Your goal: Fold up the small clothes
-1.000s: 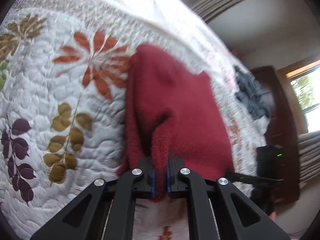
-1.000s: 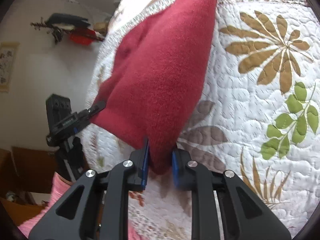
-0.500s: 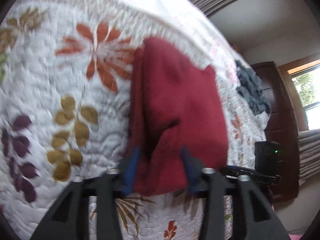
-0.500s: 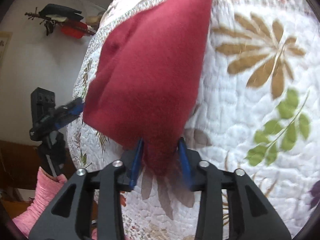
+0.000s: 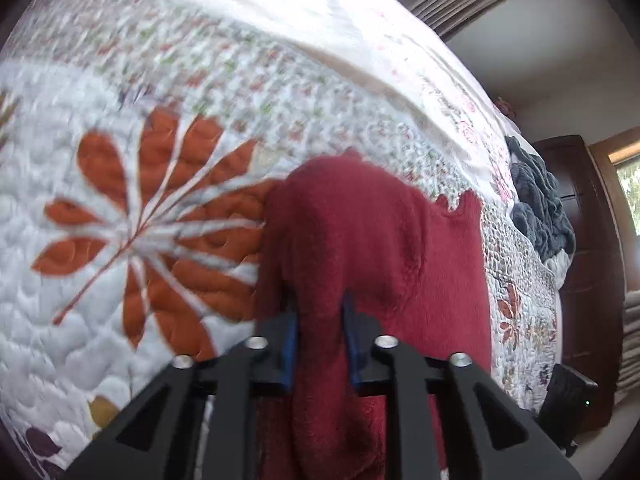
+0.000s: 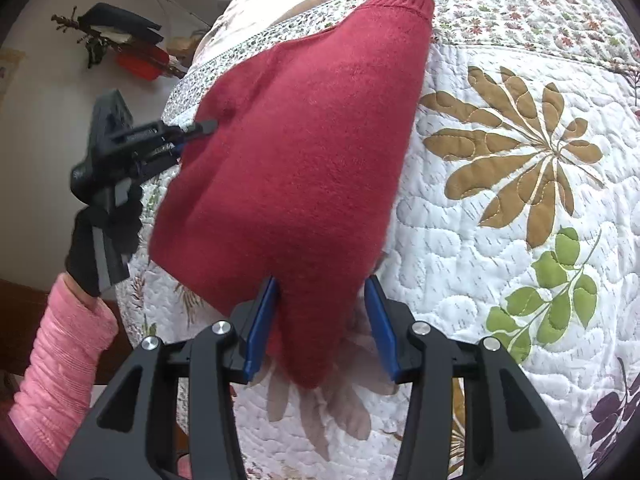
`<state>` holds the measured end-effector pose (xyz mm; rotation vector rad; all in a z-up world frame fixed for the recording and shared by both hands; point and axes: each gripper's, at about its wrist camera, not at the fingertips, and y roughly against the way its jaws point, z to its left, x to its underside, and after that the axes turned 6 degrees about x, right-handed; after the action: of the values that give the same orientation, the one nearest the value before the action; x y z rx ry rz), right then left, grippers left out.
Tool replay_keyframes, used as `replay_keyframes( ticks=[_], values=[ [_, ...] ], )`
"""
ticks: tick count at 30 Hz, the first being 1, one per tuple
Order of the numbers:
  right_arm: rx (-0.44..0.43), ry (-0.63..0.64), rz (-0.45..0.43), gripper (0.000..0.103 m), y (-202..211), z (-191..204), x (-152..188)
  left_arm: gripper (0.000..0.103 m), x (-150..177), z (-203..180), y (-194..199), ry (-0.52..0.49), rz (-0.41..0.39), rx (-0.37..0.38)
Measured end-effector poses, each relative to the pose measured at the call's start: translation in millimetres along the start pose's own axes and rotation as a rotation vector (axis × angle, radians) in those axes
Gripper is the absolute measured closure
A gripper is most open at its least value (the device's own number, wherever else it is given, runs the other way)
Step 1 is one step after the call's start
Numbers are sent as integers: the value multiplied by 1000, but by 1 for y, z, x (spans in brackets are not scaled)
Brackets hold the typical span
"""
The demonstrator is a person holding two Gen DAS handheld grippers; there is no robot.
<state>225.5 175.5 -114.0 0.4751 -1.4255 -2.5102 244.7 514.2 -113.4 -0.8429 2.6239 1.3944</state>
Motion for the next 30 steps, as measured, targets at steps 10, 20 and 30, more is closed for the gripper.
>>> replay_keyframes(
  ticks=[10, 20, 30],
  values=[
    [-5, -2, 4, 58, -10, 1, 2, 88, 13, 10, 5, -77, -30, -50],
    [-8, -5, -6, 58, -4, 13, -2, 85, 15, 3, 22, -51, -47, -18],
    [-92, -63, -58, 48, 11, -2, -15, 47, 25, 36, 41, 54, 9, 130]
  ],
)
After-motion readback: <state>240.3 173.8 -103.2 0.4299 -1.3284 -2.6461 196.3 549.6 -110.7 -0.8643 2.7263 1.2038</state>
